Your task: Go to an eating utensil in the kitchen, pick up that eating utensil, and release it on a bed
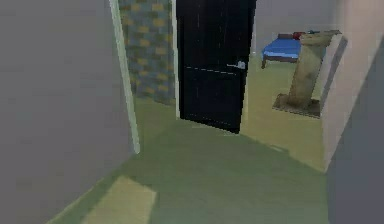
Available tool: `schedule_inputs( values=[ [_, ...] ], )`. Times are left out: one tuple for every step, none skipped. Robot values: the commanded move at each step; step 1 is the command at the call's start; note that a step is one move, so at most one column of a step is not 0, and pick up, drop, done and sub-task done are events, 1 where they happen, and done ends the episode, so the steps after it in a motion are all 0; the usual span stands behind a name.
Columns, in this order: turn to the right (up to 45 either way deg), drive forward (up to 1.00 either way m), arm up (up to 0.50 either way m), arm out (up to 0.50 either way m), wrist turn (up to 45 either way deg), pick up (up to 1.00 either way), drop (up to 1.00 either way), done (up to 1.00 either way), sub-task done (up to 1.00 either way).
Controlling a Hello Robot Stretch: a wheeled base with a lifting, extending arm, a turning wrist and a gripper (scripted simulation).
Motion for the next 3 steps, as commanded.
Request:
schedule_inputs(
  values=[
    [24.0,0.00,0.00,0.00,0.0,0.00,0.00,0.00,0.00],
    [0.0,1.00,0.00,0.00,0.0,0.00,0.00,0.00,0.00],
    [0.0,1.00,0.00,0.00,0.0,0.00,0.00,0.00,0.00]
  ],
)
